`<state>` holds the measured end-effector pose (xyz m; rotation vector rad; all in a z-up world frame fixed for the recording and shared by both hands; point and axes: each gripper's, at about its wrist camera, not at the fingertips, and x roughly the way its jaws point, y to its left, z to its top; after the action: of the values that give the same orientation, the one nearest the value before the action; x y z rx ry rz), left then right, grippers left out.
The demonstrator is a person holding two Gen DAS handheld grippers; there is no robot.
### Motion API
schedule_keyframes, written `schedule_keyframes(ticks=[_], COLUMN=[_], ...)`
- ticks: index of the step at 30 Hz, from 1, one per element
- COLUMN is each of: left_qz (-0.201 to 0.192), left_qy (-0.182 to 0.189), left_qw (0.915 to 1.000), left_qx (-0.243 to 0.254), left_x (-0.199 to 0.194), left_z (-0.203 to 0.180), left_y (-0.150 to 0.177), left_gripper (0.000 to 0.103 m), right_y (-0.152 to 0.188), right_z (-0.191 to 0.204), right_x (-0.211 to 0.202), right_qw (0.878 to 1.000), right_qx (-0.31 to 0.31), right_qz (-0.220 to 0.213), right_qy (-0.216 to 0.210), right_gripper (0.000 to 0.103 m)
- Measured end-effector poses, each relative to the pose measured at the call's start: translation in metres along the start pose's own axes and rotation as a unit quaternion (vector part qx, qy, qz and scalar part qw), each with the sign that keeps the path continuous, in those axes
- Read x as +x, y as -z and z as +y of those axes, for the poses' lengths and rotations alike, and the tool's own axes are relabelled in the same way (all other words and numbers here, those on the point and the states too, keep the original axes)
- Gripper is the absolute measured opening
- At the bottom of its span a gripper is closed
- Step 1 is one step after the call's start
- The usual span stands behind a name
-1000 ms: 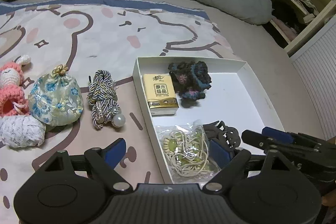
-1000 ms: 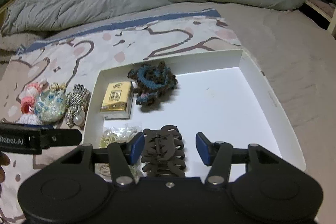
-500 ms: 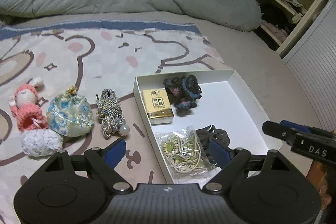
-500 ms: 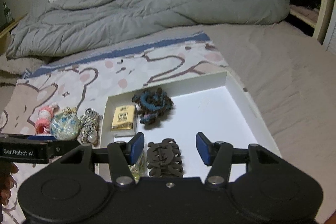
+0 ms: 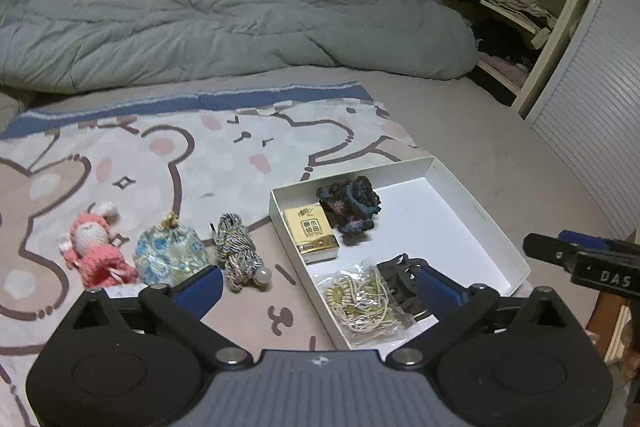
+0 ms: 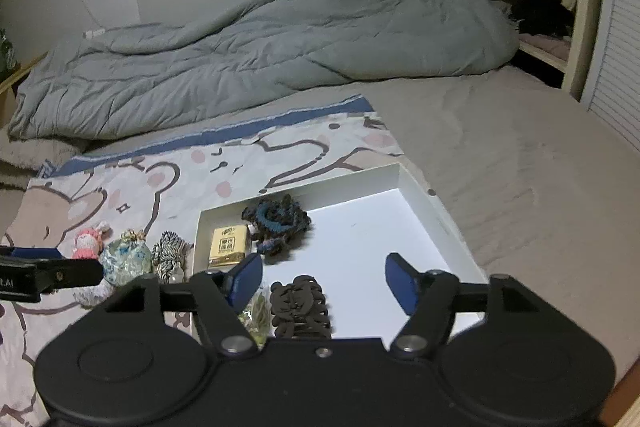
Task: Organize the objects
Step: 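Withdraw both tools from the box toward the remaining items on the sheet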
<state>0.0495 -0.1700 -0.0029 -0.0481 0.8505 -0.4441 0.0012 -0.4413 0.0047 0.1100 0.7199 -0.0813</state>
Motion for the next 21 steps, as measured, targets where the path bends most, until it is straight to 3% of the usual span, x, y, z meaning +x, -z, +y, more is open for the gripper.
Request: schedule_keyframes(ticks=[12, 21], left_qz=[-0.024, -0.043], left_qy=[-0.004, -0.002], left_qw=[0.9978, 0.9966], left_qx=[0.061, 0.07], left_x=[-0.009, 0.0], left_z=[0.0, 0.009], left_y=[0.009, 0.013], left_gripper=[0.103, 0.103], right_y=[0.021, 0.034], right_z=[0.002, 0.001], right_x=[-0.022, -0.021], right_qw=[0.999, 0.999], right_qx=[0.005, 0.006], right_qz=[-0.019, -0.016], right_qy=[0.029, 0.042], right_gripper=[0.103, 0.103])
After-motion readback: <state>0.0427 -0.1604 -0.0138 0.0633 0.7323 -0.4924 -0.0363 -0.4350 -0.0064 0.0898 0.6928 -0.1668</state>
